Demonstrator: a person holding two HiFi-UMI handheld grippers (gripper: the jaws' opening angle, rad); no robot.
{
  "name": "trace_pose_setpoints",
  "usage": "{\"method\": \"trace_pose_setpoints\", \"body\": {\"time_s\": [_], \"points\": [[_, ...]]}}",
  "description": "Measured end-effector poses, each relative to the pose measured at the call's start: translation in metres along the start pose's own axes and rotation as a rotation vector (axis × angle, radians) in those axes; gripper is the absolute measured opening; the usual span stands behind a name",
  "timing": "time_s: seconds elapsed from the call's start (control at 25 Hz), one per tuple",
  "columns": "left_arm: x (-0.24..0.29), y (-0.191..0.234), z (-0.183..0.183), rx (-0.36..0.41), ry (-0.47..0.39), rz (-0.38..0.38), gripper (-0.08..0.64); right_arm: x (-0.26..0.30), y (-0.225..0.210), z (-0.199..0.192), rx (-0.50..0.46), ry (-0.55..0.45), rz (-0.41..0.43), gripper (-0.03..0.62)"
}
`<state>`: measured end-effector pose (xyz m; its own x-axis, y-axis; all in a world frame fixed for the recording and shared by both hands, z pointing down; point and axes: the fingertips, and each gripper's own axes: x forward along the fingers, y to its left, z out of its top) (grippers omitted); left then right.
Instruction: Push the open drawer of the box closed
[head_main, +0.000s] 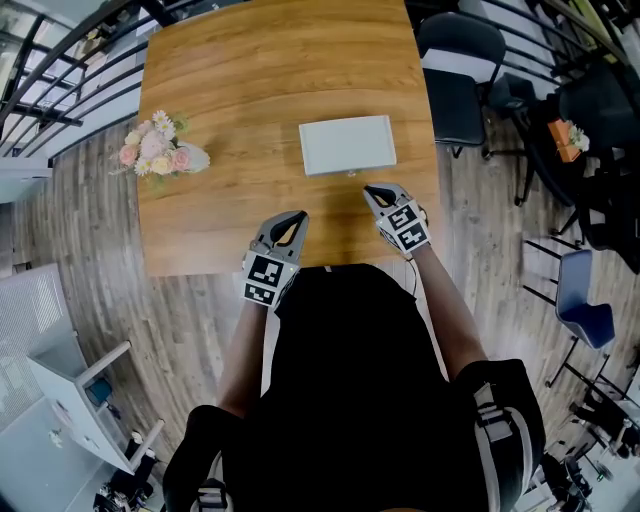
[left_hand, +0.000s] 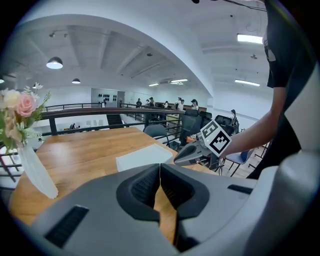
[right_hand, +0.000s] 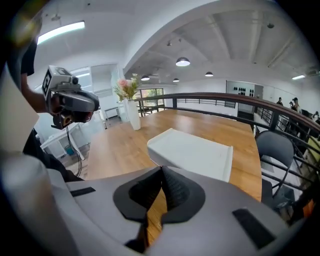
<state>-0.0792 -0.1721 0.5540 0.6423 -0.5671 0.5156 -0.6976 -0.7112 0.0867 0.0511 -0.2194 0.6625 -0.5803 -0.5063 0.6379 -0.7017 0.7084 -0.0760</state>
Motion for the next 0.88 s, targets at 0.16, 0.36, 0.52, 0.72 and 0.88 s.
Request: {"method": "trace_pose_setpoints", "body": {"time_s": [0.16, 0.36, 0.52, 0.72, 0.88], "points": [[-0.003, -0.006, -0.008, -0.004, 0.0, 0.006, 0.023, -0.016, 0.021, 0.004, -0.091, -0.007, 0.031, 0.015], [-0.003, -0.01, -0.007, -0.009, -0.008, 0.019, 0.023, -0.034, 0.029, 0.014, -0.093, -0.069, 0.049, 0.015], [-0.003, -0.02, -0.009, -0.006, 0.008, 0.017, 0.023, -0.045, 0.025, 0.015, -0.107, -0.084, 0.037, 0.015], [0.0, -0.028, -0.014, -0.009, 0.012, 0.021, 0.023, -0.058, 0.026, 0.016, -0.118, -0.105, 0.032, 0.015], [0.005, -0.035, -0.011, -0.001, 0.002, 0.018, 0.023, -0.066, 0.026, 0.011, -0.104, -0.119, 0.027, 0.015]]}}
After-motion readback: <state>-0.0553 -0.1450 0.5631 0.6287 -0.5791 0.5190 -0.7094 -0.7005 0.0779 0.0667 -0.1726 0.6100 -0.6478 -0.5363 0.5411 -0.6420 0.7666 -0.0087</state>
